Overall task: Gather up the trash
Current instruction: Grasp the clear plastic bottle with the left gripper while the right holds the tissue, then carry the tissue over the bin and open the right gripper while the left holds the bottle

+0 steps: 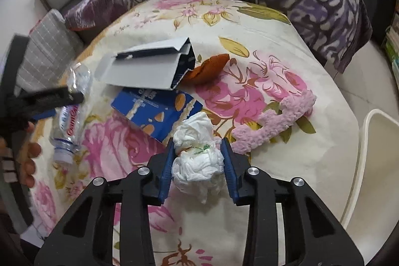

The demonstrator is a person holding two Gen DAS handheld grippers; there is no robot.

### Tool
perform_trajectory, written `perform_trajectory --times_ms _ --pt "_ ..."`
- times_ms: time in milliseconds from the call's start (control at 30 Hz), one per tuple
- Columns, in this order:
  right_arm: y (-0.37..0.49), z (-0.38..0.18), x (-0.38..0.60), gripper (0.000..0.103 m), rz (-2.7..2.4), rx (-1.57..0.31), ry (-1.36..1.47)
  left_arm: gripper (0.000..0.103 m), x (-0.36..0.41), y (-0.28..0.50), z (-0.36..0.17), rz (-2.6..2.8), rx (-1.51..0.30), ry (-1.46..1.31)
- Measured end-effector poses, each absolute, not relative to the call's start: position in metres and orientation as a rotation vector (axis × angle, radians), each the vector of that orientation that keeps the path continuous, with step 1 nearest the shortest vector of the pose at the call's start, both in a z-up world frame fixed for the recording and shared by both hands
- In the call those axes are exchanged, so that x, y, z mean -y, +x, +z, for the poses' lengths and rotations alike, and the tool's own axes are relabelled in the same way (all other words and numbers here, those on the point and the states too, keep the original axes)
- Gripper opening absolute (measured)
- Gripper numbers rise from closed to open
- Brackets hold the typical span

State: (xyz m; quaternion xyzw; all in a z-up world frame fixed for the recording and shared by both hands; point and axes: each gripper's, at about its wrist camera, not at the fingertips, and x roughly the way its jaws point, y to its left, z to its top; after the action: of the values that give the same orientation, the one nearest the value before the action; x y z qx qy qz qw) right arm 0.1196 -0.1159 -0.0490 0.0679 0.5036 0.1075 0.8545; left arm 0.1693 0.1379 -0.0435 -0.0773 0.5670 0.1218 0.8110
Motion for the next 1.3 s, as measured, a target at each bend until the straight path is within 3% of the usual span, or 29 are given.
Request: perform_trajectory --times_ms 67,100,667,1300 --pt "0.117 -0.044 0.118 0.034 0.232 -1.044 0.161 0.063 -0.138 0.169 -0.049 0.228 -1.234 -0.191" --pt "0.117 -0.042 0.118 0.034 0.235 -1.038 0.162 0.062 -0.138 0.169 -0.049 0.223 -1.224 -0.197" --pt "0.099 0.004 0.142 0.034 0.251 -0.876 0.26 0.059 -0.121 0.148 0.022 0.196 -0.961 -0.233" --pt "0.074 0.03 0.184 0.035 0.207 -0.802 0.299 0.06 -0.067 0.129 0.055 0.13 -0.888 -0.193"
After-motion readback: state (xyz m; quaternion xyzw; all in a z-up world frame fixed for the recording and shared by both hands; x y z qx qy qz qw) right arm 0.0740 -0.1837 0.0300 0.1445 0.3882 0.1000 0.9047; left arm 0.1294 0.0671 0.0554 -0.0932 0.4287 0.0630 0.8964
